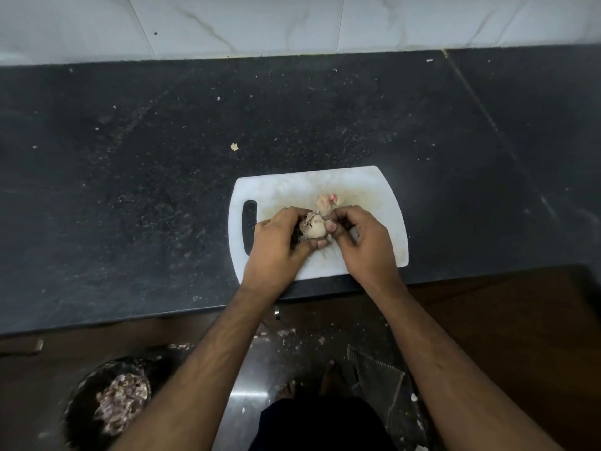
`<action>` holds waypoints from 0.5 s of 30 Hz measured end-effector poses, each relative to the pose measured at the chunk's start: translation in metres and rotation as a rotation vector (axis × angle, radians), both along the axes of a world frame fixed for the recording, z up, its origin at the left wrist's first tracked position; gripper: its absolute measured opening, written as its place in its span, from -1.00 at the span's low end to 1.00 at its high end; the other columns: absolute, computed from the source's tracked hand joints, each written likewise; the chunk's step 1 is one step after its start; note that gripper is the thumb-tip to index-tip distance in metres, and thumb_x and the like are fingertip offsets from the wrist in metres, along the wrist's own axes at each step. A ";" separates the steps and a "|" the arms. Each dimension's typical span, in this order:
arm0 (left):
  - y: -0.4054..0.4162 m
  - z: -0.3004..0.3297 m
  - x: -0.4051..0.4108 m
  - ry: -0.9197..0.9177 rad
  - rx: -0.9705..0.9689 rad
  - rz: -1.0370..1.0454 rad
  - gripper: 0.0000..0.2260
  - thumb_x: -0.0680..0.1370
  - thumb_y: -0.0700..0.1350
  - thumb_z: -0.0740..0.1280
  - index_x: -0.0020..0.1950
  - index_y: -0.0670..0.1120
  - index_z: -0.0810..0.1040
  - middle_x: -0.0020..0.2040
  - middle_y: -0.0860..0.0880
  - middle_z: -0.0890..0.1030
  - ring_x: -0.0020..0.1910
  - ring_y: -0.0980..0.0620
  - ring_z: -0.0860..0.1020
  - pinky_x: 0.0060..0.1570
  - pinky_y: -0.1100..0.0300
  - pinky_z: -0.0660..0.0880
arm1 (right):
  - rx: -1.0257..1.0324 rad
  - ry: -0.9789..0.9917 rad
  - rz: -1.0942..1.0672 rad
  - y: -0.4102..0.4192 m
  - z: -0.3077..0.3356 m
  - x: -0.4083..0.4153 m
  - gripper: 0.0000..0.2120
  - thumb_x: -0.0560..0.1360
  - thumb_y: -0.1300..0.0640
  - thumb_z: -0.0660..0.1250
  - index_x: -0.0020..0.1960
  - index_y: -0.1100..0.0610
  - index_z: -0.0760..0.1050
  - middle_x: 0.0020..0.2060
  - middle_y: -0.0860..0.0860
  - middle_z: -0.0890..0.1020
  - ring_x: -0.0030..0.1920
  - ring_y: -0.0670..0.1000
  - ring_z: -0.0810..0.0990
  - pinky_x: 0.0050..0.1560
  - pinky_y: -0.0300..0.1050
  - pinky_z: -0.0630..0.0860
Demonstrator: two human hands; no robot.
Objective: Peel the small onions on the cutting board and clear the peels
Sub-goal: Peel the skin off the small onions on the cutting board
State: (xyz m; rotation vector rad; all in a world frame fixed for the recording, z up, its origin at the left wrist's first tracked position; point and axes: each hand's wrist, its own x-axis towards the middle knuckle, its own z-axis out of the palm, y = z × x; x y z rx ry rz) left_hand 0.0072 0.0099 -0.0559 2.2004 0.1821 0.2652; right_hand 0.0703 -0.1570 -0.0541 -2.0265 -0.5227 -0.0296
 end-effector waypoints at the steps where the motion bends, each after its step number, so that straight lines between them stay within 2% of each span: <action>1: 0.000 -0.001 0.000 0.001 -0.020 0.006 -0.58 0.45 0.29 0.46 0.19 0.13 0.53 0.07 0.18 0.66 0.12 0.01 0.61 0.17 -0.09 0.56 | -0.021 -0.040 -0.003 0.000 -0.001 0.000 -0.92 0.60 0.08 0.37 0.03 0.08 0.60 -0.08 -0.11 0.65 0.00 -0.01 0.59 0.01 0.03 0.57; 3: -0.001 -0.003 0.000 -0.006 -0.039 0.008 -0.60 0.43 0.32 0.47 0.15 0.17 0.52 0.03 0.20 0.67 0.09 0.01 0.62 0.12 -0.09 0.57 | -0.075 -0.116 -0.018 0.002 -0.003 -0.001 -0.90 0.62 0.10 0.33 0.03 0.09 0.61 -0.08 -0.11 0.64 0.01 -0.02 0.54 -0.02 0.00 0.54; 6: -0.004 0.000 -0.003 -0.047 -0.039 0.017 -0.64 0.43 0.23 0.53 0.08 0.10 0.54 -0.07 0.14 0.67 -0.06 0.08 0.63 -0.01 -0.04 0.60 | -0.154 -0.208 -0.028 0.001 -0.004 -0.004 -0.88 0.64 0.11 0.26 0.04 0.10 0.57 -0.05 -0.09 0.61 0.02 -0.02 0.48 -0.08 -0.01 0.52; 9: -0.009 0.005 -0.004 -0.075 -0.003 0.035 -0.64 0.42 0.25 0.54 0.01 0.06 0.53 -0.14 0.10 0.65 -0.16 0.09 0.61 -0.11 0.01 0.59 | -0.191 -0.233 -0.006 0.000 -0.003 -0.004 -0.91 0.65 0.16 0.24 0.08 0.08 0.53 0.01 -0.09 0.57 0.06 -0.03 0.44 -0.03 -0.03 0.51; 15: -0.015 0.009 -0.007 -0.126 0.122 0.096 -0.61 0.40 0.26 0.54 -0.11 0.09 0.41 -0.23 0.13 0.57 -0.24 0.15 0.52 -0.01 -0.05 0.55 | -0.090 -0.181 0.018 -0.003 0.003 -0.008 -0.88 0.68 0.15 0.20 0.06 0.07 0.52 0.02 -0.11 0.57 0.11 -0.06 0.45 0.05 -0.11 0.44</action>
